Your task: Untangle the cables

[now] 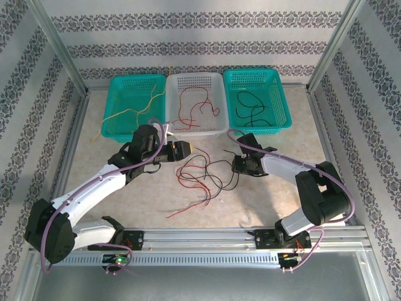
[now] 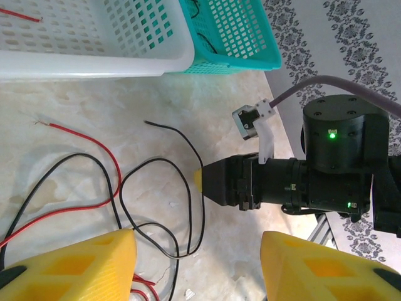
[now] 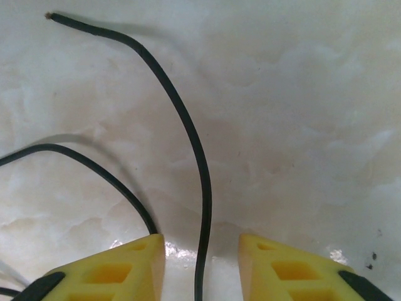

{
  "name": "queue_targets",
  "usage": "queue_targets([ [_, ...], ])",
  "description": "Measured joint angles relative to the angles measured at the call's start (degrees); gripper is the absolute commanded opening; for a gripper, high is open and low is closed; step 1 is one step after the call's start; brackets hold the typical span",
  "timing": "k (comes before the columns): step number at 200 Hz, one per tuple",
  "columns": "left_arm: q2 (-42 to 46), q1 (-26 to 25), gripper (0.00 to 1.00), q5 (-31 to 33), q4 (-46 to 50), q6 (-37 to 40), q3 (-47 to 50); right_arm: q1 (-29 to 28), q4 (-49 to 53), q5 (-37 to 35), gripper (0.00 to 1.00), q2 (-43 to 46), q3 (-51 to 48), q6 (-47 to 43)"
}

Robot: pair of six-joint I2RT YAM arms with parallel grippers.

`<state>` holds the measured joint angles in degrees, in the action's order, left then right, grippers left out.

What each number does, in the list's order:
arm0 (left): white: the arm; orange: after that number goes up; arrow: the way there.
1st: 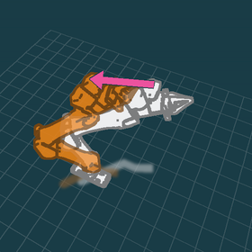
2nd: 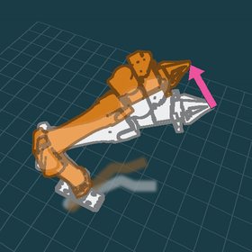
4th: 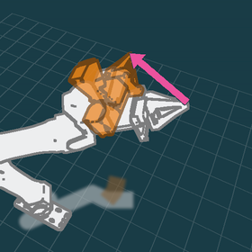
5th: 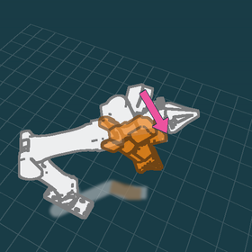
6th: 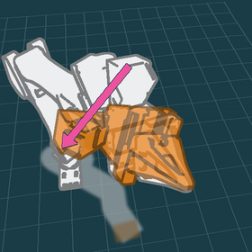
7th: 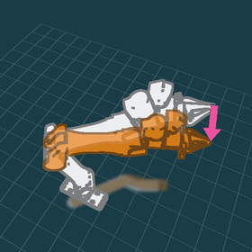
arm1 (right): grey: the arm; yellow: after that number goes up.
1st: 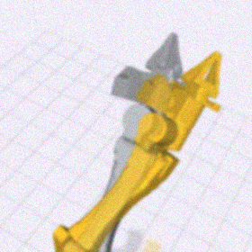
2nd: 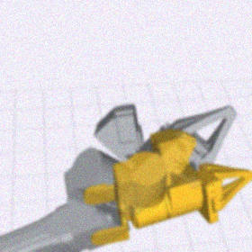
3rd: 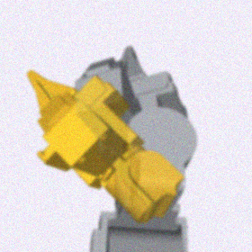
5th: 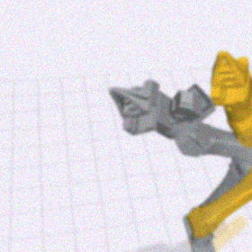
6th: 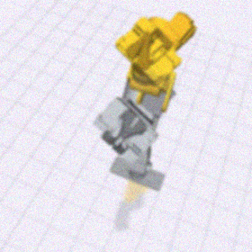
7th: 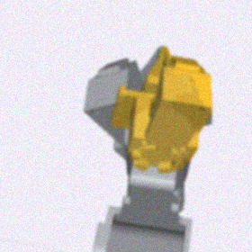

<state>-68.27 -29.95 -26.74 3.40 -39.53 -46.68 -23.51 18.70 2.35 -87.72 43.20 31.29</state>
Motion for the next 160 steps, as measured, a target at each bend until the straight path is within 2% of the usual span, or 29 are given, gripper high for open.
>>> queue_targets([
  [22, -0.42, -0.09, 0.54, 0.15, 0.02, 0.00, 0.48, -0.22, -0.72, -0.04, 0.11, -1.18, -0.04, 0.04],
  [43, -1.07, -0.09, 0.55, 0.87, 0.02, 0.02, 0.48, -0.74, -0.96, -1.11, 0.00, -1.46, -0.09, 0.24],
  [87, -2.54, -0.11, 0.55, 1.51, 0.00, -0.02, 0.48, -3.34, -0.31, -1.99, 0.00, 2.23, -1.36, 0.37],
  [126, -3.85, -0.11, 0.55, 1.31, -0.11, -0.55, 0.48, -6.01, 3.45, -2.32, 0.00, 17.31, -1.90, 1.62],
  [160, -5.25, -0.92, 0.58, 0.57, -2.36, -1.84, 0.42, -8.85, 7.80, -1.44, 0.00, 29.86, 1.70, 3.32],
])
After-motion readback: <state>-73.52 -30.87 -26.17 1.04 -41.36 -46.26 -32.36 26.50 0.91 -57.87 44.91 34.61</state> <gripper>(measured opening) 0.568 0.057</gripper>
